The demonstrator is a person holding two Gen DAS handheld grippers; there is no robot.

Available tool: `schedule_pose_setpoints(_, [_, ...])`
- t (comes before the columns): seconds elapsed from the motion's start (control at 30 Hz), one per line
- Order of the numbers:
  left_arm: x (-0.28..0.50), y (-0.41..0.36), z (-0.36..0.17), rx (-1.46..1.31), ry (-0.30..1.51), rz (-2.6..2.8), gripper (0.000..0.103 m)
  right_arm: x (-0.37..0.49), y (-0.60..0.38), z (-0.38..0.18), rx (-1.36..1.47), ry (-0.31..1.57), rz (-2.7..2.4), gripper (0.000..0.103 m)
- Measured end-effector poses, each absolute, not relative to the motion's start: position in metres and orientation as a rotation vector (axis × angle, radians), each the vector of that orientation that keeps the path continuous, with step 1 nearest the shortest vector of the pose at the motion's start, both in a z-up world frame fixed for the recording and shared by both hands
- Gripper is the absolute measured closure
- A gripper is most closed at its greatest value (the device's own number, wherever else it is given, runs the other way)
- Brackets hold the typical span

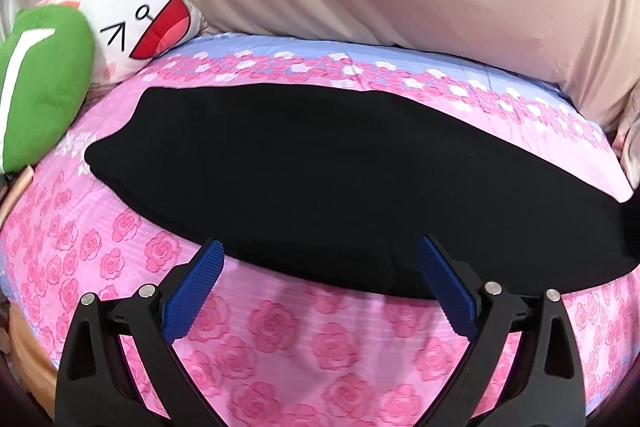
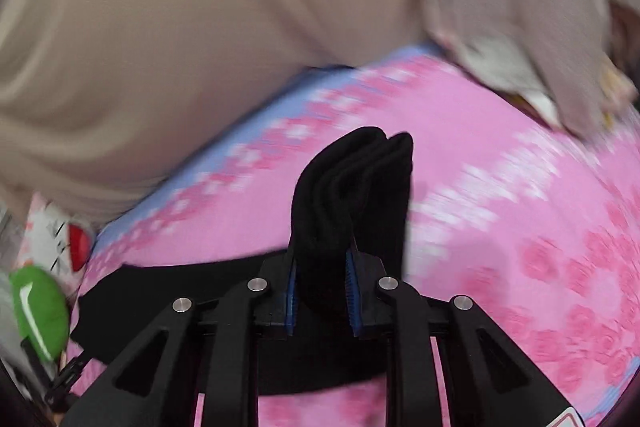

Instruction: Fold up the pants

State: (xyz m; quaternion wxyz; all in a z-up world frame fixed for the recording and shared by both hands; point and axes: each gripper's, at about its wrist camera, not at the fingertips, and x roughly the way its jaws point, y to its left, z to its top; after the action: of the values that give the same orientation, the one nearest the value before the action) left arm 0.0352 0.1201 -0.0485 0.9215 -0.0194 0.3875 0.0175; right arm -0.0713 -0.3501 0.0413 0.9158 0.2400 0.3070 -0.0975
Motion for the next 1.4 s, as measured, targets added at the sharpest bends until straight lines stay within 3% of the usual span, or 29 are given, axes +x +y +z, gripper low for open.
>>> schedule_pose_setpoints(0.2, [0.034,0.154,-0.051,-0.109,0.791,0.025,0.008,0.006,-0.183,0.071,0.333,0.671,0.151,0.084])
schedule_pose_setpoints(0.33, [0.031,0.177,-0.050,-0.139,0.787,0.025,0.008,0.051,-0.073,0.029,0.257,0.807,0.338,0.083])
schedule_pose_setpoints(0.43, [0.032,0.193,-0.050,-0.158,0.784,0.032,0.008,0.069,-0.020,-0.023,0.156,0.944,0.376,0.073])
schedule_pose_setpoints(0.5, [0.034,0.199,-0.049,-0.170,0.787,0.023,0.008,0.067,-0.004,-0.043,0.085,0.973,0.345,0.072])
schedule_pose_setpoints(0.6, [0.035,0.201,-0.044,-0.169,0.768,0.005,0.006,0.036,-0.018,-0.015,0.042,0.886,0.319,0.057])
schedule_pose_setpoints(0.67, [0.040,0.196,-0.042,-0.173,0.761,-0.020,0.005,0.015,-0.041,0.006,0.026,0.812,0.260,0.041])
schedule_pose_setpoints(0.9, [0.066,0.166,-0.047,-0.224,0.808,-0.111,0.005,0.015,-0.022,-0.009,-0.086,0.842,0.281,0.038])
schedule_pose_setpoints(1.03, [0.071,0.175,-0.048,-0.236,0.834,-0.121,0.005,0.034,0.017,-0.034,-0.174,0.853,0.306,0.041])
schedule_pose_setpoints(1.07, [0.073,0.184,-0.046,-0.238,0.828,-0.101,0.005,0.042,0.024,-0.041,-0.194,0.861,0.307,0.064])
schedule_pose_setpoints(1.17, [0.073,0.212,-0.044,-0.249,0.813,-0.041,0.005,0.057,0.032,-0.045,-0.215,0.830,0.243,0.087])
schedule_pose_setpoints(1.3, [0.077,0.261,-0.041,-0.288,0.781,0.060,0.005,0.058,0.041,-0.020,-0.111,0.821,0.285,0.088])
schedule_pose_setpoints(1.4, [0.087,0.283,-0.045,-0.333,0.787,0.092,0.005,0.069,0.057,-0.037,-0.101,0.891,0.339,0.084])
